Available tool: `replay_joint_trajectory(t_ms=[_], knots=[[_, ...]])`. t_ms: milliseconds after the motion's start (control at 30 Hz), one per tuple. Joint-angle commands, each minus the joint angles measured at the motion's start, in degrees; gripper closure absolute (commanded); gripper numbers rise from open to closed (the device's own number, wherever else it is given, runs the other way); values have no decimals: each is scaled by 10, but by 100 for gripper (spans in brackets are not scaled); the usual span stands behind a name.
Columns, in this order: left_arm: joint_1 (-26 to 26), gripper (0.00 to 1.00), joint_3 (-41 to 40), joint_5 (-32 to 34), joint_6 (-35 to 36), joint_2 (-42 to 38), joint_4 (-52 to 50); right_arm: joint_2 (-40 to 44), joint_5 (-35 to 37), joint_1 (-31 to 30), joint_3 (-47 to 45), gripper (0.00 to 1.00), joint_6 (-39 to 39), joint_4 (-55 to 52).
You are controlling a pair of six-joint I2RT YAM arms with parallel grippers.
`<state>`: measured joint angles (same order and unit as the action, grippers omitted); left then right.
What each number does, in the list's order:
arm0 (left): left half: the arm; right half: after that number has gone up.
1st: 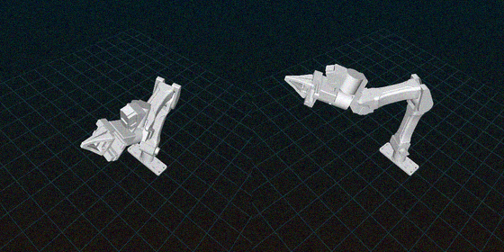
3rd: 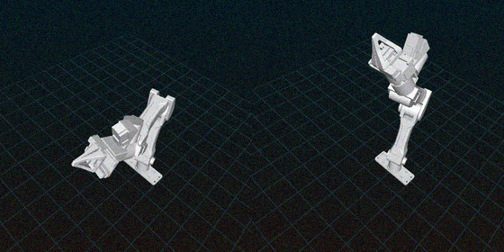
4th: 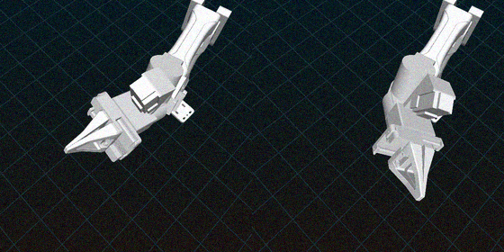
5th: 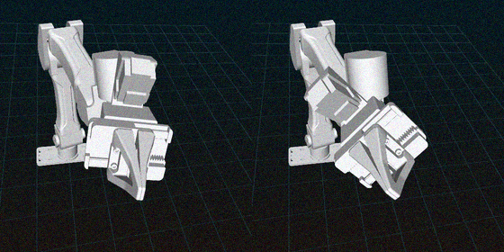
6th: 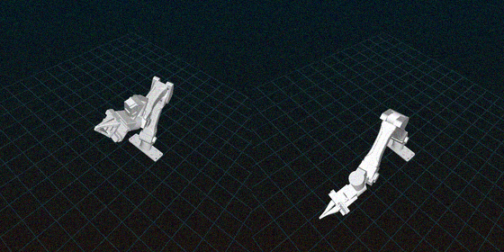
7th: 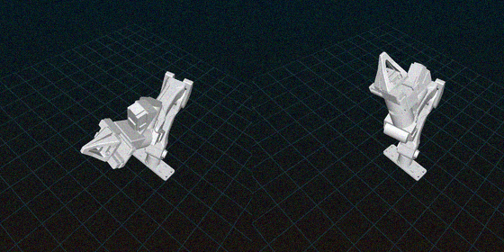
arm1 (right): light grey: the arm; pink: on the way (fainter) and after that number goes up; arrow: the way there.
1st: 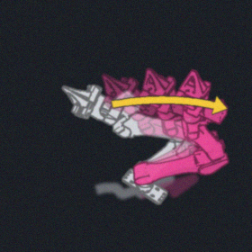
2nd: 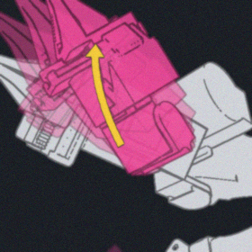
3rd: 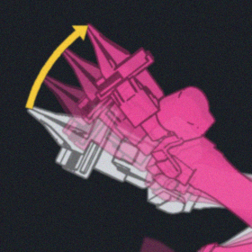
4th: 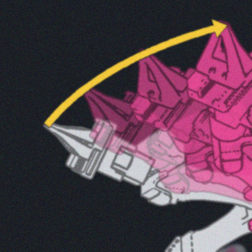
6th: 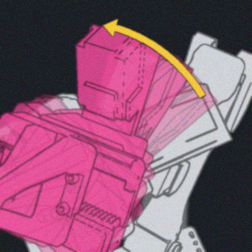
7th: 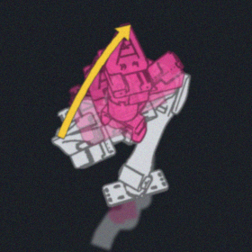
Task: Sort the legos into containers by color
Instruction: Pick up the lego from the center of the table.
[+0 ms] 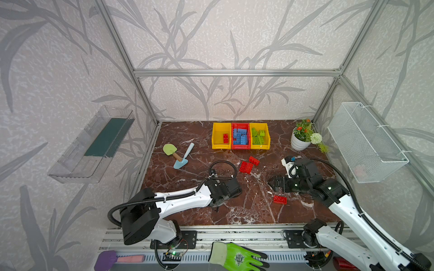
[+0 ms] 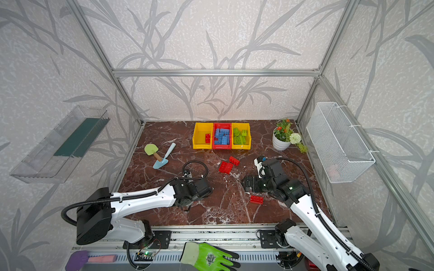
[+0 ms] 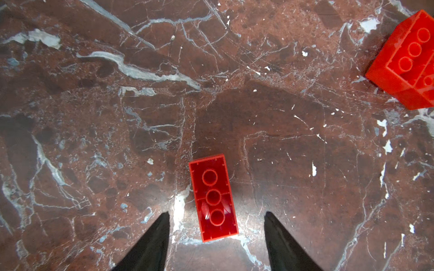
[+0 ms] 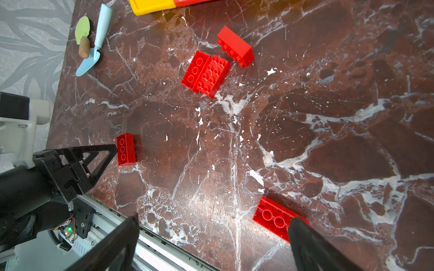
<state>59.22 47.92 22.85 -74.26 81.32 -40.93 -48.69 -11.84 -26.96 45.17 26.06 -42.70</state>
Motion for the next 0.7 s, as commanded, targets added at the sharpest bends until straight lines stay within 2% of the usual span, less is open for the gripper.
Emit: replay_joint_trajectory(t_ms=[0, 300, 433, 500, 567, 667], knots=[[-20, 36, -32, -6, -13, -5, 28, -5, 3, -3, -7, 1, 14, 12], [-62, 36, -67, -80, 6, 41, 125, -34, 7, -3, -3, 1, 4, 26], [-78, 37, -57, -103, 22, 70, 136, -38, 14, -3, -6, 1, 0, 28], [-82, 45, -50, -115, 30, 85, 138, -37, 22, -3, -8, 1, 0, 33], [-87, 59, -45, -122, 35, 96, 135, -37, 26, -2, -10, 1, 0, 36], [-94, 74, -26, -120, 52, 105, 105, -36, 28, -3, -9, 1, 5, 48]])
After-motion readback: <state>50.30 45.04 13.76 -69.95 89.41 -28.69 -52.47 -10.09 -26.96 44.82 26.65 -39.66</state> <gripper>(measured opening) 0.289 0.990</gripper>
